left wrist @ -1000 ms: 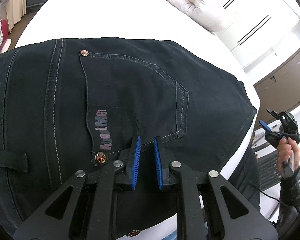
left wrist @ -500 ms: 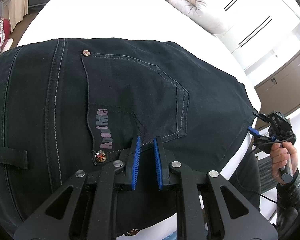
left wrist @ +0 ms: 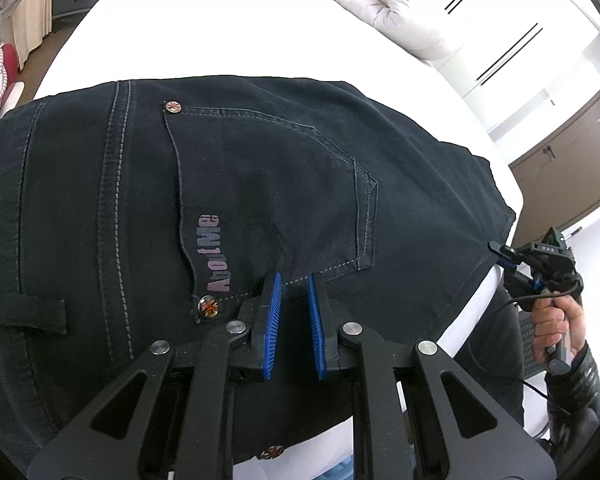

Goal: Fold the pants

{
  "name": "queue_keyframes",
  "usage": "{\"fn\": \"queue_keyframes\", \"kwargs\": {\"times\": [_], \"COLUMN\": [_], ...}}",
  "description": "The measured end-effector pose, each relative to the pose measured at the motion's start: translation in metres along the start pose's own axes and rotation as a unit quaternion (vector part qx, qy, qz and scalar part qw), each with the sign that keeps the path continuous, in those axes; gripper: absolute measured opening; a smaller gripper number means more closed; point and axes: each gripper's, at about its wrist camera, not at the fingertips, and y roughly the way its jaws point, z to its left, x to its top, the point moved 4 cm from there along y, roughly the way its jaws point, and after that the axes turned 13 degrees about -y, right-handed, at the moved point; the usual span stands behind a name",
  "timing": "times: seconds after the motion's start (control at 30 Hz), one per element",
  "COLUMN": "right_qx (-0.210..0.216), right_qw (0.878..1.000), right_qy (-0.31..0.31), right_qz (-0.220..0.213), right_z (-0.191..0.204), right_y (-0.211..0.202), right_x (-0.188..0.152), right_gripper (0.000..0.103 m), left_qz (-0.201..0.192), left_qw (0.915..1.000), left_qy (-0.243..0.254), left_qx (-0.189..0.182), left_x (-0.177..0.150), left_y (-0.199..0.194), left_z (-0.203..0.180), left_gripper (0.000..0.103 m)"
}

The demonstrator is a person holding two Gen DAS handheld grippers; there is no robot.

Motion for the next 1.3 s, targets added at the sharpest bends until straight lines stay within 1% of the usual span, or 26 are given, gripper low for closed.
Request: {"fn": "queue_keyframes", "kwargs": {"times": [0.07,0.1,0.13,0.17,0.2,0.23,0.27,0.33,0.4,0.43,0.47,0.5,0.53,0.6,0.7,0.8,0.83,0.9,0.93,0.97,1.03,1.1,1.13,1.2,1.27,1.3], "right_qx": [-0.004,-0.001,0.005,0.015,0.031,0.033,0.03,0.043,0.051,0.049,0.048,0.038,0.037,0.046,0.038,0.048,0.056,0.072,0.076,0.075,0.062,0.062,0.062,0.068,0.059,0.046], "right_qw": [1.0,1.0,1.0,1.0,1.0,0.999,0.999,0.998,0.995,0.993,0.991,0.99,0.991,0.991,0.991,0.99,0.99,0.993,0.994,0.996,0.998,0.996,0.995,0.989,0.986,0.986], "right_qy": [-0.01,-0.011,-0.007,-0.001,-0.003,-0.012,-0.025,-0.039,-0.049,-0.059,-0.068,-0.075,-0.073,-0.065,-0.081,-0.086,-0.077,-0.046,-0.036,-0.027,-0.005,0.028,0.044,0.082,0.096,0.096], "right_qz": [0.002,0.001,0.001,0.004,0.002,-0.002,0.0,0.034,0.071,0.091,0.105,0.113,0.11,0.111,0.103,0.102,0.102,0.084,0.069,0.045,-0.007,-0.053,-0.069,-0.106,-0.126,-0.128], "right_z": [0.005,0.008,0.011,0.016,0.024,0.031,0.036,0.053,0.063,0.067,0.069,0.068,0.066,0.06,0.059,0.059,0.059,0.051,0.048,0.042,0.027,0.005,-0.006,-0.031,-0.046,-0.053], "right_y": [0.003,0.002,0.001,0.002,0.003,0.004,0.006,0.025,0.05,0.061,0.069,0.076,0.077,0.074,0.069,0.07,0.069,0.061,0.055,0.045,0.025,0.006,-0.002,-0.018,-0.028,-0.033], "right_x": [0.003,0.005,0.005,0.004,0.004,0.003,0.0,-0.012,-0.03,-0.038,-0.043,-0.049,-0.049,-0.049,-0.052,-0.051,-0.049,-0.04,-0.033,-0.021,0.005,0.035,0.045,0.067,0.078,0.082], "right_gripper": [0.003,0.008,0.017,0.037,0.046,0.052,0.052,0.052,0.038,0.021,0.008,0.006,0.002,0.001,0.001,0.001,0.006,0.017,0.025,0.03,0.031,0.031,0.029,0.019,0.004,0.002], "left_qz": [-0.001,-0.002,-0.003,-0.003,-0.003,-0.004,-0.004,-0.005,-0.005,-0.004,-0.004,-0.003,-0.003,-0.002,-0.002,-0.003,-0.003,-0.002,-0.002,-0.002,-0.002,-0.002,-0.002,-0.002,-0.001,0.0], "left_qw": [1.0,1.0,1.0,1.0,1.0,1.0,1.0,1.0,1.0,1.0,1.0,1.0,1.0,1.0,1.0,1.0,1.0,1.0,1.0,1.0,1.0,1.0,1.0,1.0,1.0,1.0], "left_qy": [-0.004,-0.006,-0.006,-0.005,-0.004,-0.004,-0.004,-0.006,-0.003,-0.002,-0.002,-0.001,-0.001,-0.001,-0.001,-0.005,-0.005,-0.006,-0.006,-0.007,-0.007,-0.007,-0.007,-0.007,-0.006,-0.006], "left_qx": [-0.004,-0.005,-0.004,-0.004,-0.004,-0.004,-0.005,-0.005,-0.001,0.0,0.0,0.001,0.001,0.001,0.0,-0.003,-0.003,-0.005,-0.006,-0.007,-0.006,-0.004,-0.004,-0.002,0.0,0.001], "left_x": [0.0,0.0,0.0,-0.001,-0.002,-0.002,-0.003,-0.004,-0.005,-0.005,-0.005,-0.005,-0.006,-0.006,-0.006,-0.005,-0.005,-0.005,-0.004,-0.005,-0.004,-0.004,-0.004,-0.003,-0.004,-0.004], "left_y": [0.0,0.0,-0.001,-0.001,-0.002,-0.002,-0.002,-0.002,-0.002,-0.002,-0.003,-0.003,-0.003,-0.003,-0.003,-0.002,-0.003,-0.002,-0.003,-0.004,-0.005,-0.005,-0.005,-0.006,-0.005,-0.005], "left_z": [0.002,0.002,0.002,0.003,0.003,0.004,0.005,0.005,0.004,0.004,0.005,0.005,0.004,0.004,0.003,0.002,0.003,0.003,0.006,0.007,0.009,0.01,0.01,0.01,0.009,0.009], "left_gripper": [0.014,0.014,0.014,0.014,0.014,0.014,0.014,0.014,0.014,0.014,0.014,0.014,0.014,0.014,0.014,0.014,0.014,0.014,0.014,0.014,0.014,0.014,0.014,0.014,0.014,0.014]}}
